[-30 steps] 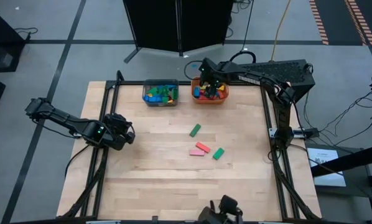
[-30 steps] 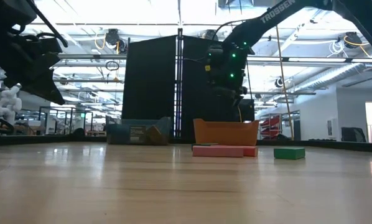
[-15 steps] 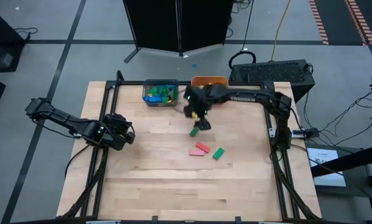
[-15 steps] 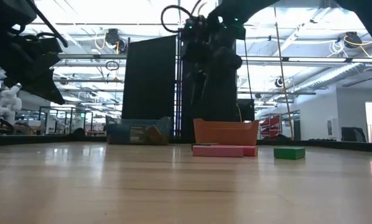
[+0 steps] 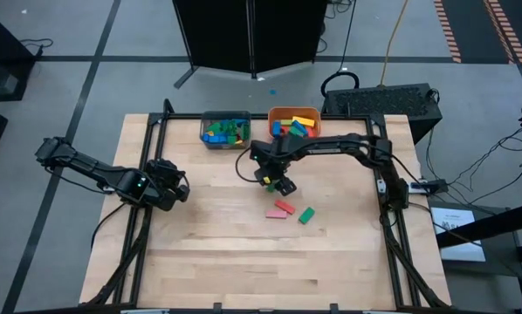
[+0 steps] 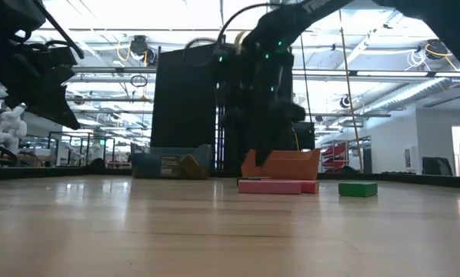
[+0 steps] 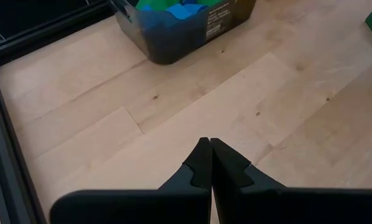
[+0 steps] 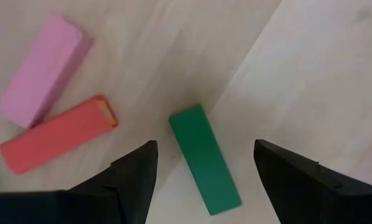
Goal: Sort blocks by size
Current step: Put the large green block into the orange bin
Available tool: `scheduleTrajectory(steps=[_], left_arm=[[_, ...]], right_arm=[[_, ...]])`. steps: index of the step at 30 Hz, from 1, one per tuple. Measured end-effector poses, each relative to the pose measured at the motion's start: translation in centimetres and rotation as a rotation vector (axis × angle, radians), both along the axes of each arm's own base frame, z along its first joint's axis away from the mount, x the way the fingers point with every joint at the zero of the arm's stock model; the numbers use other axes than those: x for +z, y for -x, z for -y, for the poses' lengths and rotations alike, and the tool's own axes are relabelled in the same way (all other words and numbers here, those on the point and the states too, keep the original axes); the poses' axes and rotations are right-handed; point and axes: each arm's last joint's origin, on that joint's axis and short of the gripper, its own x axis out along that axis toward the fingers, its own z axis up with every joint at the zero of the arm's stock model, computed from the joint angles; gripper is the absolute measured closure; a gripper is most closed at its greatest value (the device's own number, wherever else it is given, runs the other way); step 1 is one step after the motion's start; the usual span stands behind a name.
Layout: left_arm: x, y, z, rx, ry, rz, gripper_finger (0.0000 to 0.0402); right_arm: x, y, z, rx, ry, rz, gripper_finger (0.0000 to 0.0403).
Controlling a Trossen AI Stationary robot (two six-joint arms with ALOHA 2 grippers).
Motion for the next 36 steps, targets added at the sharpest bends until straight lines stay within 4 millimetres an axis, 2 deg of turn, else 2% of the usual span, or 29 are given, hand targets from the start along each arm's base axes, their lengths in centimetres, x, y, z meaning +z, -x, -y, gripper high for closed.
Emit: scheduleTrajectory(steps=[6, 9, 12, 16, 21, 25, 28, 31, 36], left_arm=[[0.0, 0.0, 0.0, -0.001, 0.003, -0.002, 0.0401], [0.0, 0.0, 0.0, -0.001, 0.004, -0.002, 0.0401], [0.0, 0.0, 0.0, -0.002, 0.005, -0.004, 0.0401], [0.0, 0.0, 0.0, -0.002, 0.005, -0.007, 0.0401], [-0.1, 0.0, 0.0, -0.002, 0.003, -0.010, 0.0401], [-0.1, 0.0, 0.0, -0.003, 0.002, -0.011, 0.0401], [-0.1, 0.0, 0.0, -0.002, 0.001, -0.013, 0.0401], [-0.1, -0.1, 0.0, -0.001, -0.004, -0.015, 0.0401], [-0.1, -0.1, 0.0, -0.001, -0.005, -0.017, 0.0401]], right_arm=[[-3.0, -0.4, 0.2, -0.004, 0.000, -0.079, 0.0145], [-4.0, -0.5, 0.2, -0.034, 0.093, -0.123, 0.0157], [-4.1, -0.5, 0.1, -0.046, 0.140, -0.142, 0.0205], [-4.1, -0.7, 0.1, -0.051, 0.166, -0.127, 0.0324], [-3.9, -0.7, 0.2, -0.131, 0.160, -0.129, 0.0331], [-2.2, -0.6, 0.2, -0.197, 0.159, -0.093, 0.0331], [1.4, -0.6, 1.2, -0.257, 0.172, 0.012, 0.0331], [4.7, -0.2, 3.0, -0.351, 0.170, 0.105, 0.0331], [8.2, 1.9, 7.1, -0.548, 0.191, 0.201, 0.0331]])
